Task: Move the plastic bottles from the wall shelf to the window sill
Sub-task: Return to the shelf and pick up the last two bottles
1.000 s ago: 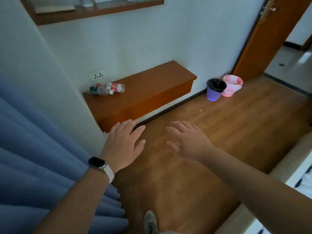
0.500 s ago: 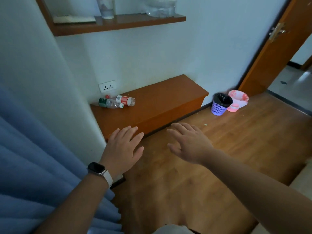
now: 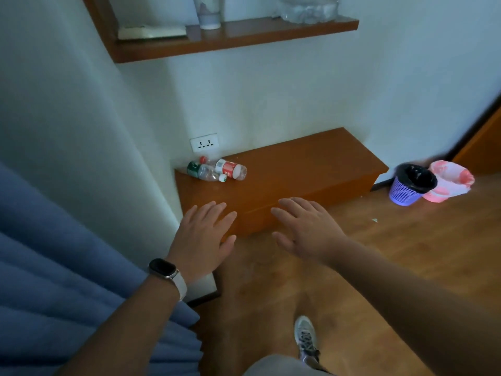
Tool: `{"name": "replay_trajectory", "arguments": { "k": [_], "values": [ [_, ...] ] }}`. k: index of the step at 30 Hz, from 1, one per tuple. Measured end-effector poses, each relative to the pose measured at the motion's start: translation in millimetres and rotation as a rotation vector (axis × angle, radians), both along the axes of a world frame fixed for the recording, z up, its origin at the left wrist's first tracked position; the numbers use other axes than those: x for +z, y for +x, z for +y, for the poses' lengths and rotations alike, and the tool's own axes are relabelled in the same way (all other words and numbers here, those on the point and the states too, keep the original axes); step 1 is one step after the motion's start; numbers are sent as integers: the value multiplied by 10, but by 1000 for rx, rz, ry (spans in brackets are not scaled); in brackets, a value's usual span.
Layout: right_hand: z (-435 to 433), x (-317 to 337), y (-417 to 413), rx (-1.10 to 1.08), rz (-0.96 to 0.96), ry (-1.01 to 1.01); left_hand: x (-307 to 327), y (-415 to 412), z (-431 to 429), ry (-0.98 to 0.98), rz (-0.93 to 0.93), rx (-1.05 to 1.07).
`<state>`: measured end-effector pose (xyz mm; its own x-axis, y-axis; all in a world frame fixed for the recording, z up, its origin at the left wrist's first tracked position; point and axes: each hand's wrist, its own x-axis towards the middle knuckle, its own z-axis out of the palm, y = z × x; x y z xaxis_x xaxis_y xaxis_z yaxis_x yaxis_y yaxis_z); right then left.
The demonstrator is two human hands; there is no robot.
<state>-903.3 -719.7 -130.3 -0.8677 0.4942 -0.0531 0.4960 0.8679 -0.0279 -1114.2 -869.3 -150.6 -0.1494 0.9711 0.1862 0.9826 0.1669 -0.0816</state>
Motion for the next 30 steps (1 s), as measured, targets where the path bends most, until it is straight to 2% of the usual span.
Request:
{"name": "replay_trajectory", "arguments": {
  "k": [14, 18, 30],
  "values": [
    [1823, 74, -21, 144, 93, -114, 128, 197, 1651, 0, 68, 78],
    [2099, -17, -121, 197, 83, -138, 77, 174, 1757, -49, 48, 130],
    [2376, -196, -725, 314, 64, -191, -205, -252, 1806, 18, -29, 250]
  ]
}}
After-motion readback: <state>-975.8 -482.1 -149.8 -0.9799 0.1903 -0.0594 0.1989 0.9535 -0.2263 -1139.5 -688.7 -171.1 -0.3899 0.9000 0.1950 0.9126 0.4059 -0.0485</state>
